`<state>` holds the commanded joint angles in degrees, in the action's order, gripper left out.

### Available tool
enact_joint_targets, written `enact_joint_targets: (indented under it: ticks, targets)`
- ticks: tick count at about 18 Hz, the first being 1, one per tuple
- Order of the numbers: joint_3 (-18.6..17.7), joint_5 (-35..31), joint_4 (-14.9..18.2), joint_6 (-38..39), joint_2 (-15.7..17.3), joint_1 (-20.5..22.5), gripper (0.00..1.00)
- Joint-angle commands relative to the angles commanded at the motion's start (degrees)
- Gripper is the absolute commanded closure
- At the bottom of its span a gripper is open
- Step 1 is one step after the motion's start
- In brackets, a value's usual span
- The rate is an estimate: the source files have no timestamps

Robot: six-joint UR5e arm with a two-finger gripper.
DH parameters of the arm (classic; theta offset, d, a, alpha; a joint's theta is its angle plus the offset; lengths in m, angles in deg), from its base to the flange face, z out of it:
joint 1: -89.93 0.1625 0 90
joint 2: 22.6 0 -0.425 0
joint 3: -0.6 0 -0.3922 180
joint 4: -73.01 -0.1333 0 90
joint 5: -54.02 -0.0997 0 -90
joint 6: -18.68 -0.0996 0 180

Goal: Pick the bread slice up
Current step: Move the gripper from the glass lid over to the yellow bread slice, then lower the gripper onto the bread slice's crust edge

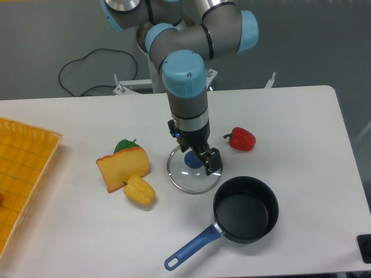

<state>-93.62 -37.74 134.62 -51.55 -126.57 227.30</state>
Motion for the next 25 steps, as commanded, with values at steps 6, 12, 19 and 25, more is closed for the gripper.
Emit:
enact_joint_targets:
  ticks: [6, 12, 19, 25]
  targets:
    - [-1.1, 0.4, -0.4, 1.8, -0.4, -2.2, 0.00]
    - [-1.8, 2.2, -0.7, 9.6, 0.3, -9.0, 0.00]
    - [-2.5, 1.8, -0.4, 17.9, 0.7, -18.4, 0.00]
    - [-8.6, -4.3, -0.7, 19.2, 2.4, -24.1, 0.00]
